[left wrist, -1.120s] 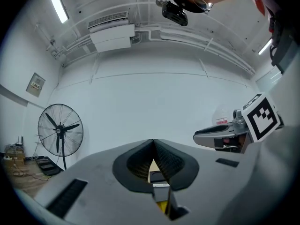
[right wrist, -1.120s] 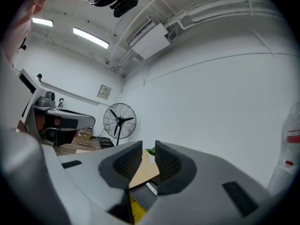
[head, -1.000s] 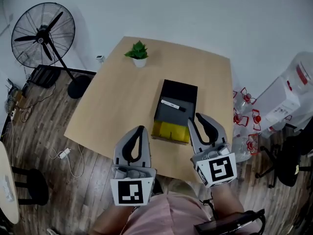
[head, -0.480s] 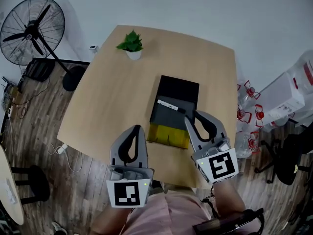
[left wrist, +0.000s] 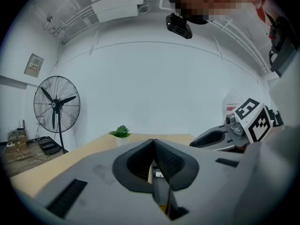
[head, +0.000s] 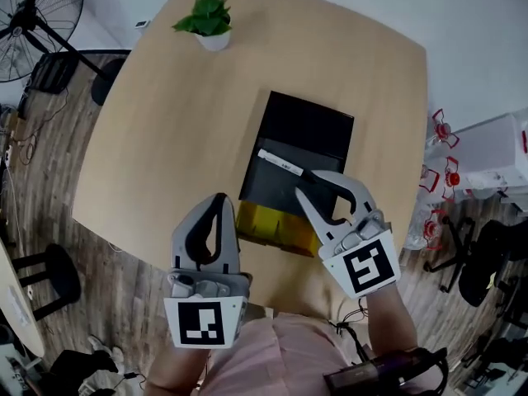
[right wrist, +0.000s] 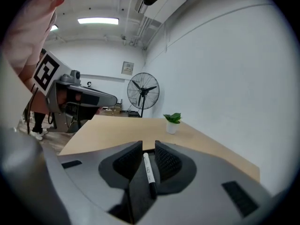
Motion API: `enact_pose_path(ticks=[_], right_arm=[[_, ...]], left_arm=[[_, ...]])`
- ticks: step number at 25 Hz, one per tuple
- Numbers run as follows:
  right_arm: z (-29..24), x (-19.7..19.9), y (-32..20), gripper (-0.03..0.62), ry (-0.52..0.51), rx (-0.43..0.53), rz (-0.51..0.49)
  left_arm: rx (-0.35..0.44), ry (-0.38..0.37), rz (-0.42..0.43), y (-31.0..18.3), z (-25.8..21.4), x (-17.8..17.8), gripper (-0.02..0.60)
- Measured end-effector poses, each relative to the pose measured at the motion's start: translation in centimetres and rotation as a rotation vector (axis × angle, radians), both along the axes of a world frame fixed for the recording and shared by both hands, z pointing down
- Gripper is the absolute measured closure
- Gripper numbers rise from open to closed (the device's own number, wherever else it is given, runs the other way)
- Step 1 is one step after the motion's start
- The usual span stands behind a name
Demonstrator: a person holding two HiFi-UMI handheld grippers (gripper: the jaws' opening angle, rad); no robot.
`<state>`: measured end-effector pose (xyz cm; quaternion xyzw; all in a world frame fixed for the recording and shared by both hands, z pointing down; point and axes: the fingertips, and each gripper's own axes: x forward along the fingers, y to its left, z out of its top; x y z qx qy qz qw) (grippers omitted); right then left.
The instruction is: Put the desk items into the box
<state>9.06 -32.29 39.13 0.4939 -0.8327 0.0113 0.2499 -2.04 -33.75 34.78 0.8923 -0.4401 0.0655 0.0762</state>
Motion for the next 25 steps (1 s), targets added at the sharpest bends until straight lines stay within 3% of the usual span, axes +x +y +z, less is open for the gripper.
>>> enact_pose_path(ticks=[13, 20, 25], right_arm=[[10.1, 0.9, -2.2, 0.505, 0.116, -0.328, -0.077], [12.1, 1.5, -2.5, 0.523, 0.148, -0.384, -0.041], [11.6, 1.6, -2.9, 0.528, 0.106, -0.379, -0.022]], left_arm=[[-0.098, -0.056, -0.029, -2.7, 6.3, 0.4, 0.571], [-0.126, -0.068, -0.037, -3.1, 7.4, 0.0, 0.571], [-0.116, -0.069, -0.043, -3.0, 7.1, -0.5, 0.571]])
